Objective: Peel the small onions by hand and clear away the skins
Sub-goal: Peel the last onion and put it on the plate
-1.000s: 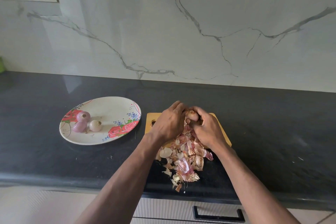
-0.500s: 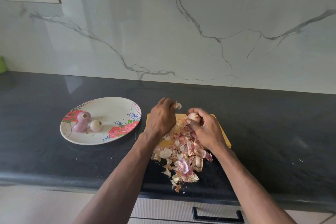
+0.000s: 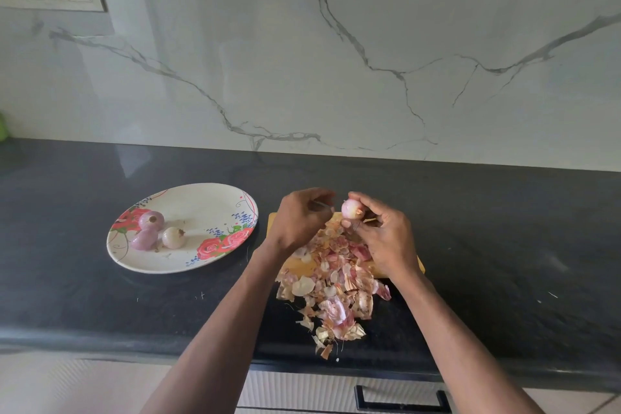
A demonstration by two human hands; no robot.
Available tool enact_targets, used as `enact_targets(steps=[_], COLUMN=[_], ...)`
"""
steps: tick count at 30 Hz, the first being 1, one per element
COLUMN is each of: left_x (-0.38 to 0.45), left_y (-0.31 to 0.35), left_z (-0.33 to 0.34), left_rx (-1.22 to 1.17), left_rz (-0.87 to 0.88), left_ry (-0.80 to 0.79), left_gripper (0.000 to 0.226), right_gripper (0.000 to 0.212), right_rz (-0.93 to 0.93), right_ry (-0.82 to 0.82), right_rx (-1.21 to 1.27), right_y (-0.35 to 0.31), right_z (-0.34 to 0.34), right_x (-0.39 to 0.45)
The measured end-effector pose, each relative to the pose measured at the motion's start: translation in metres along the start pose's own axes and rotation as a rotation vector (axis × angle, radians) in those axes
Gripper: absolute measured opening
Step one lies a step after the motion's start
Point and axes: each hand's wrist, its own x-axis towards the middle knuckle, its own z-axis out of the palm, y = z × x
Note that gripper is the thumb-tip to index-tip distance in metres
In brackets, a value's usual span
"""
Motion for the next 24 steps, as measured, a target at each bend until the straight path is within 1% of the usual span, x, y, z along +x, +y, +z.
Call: enact_targets(steps=[2, 4, 6, 12, 15, 20, 24], left_x=[-0.002, -0.003, -0.004, -0.006, -0.008, -0.009, -0.008], left_y=[0.006, 0.008, 0.008, 0.013, 0.013, 0.013, 0.012], left_z=[-0.002, -0.001, 0.001, 0.007, 0.009, 0.01, 0.011], left_rx=[-0.252, -0.337, -0.329, -0.288, -0.26, -0.296, -0.324], left_rz=[-0.045, -0.037, -0.025, -0.002, 0.001, -0.012, -0.04], left_ry=[-0.066, -0.109, -0.123, -0.062, -0.062, -0.03, -0.001], left_gripper=[0.026, 0.027, 0.028, 0.028, 0.027, 0.026, 0.02], right_gripper=[0.049, 0.047, 0.047, 0.04, 0.044, 0.039, 0.037], right_rz=[0.014, 0.022, 0.017, -0.007, -0.015, -0.041, -0.038], right_ry=[0.014, 0.009, 0.004, 0.011, 0.004, -0.019, -0.03], right_rx=[0.035, 0.046, 0.016, -0.037, -0.063, -0.071, -0.065], right_y=[0.003, 0.004, 0.005, 0.003, -0.003, -0.007, -0.009], right_z=[0.0, 0.0, 0.0, 0.001, 0.0, 0.0, 0.002], right_x=[0.001, 0.001, 0.001, -0.001, -0.003, -0.005, -0.004])
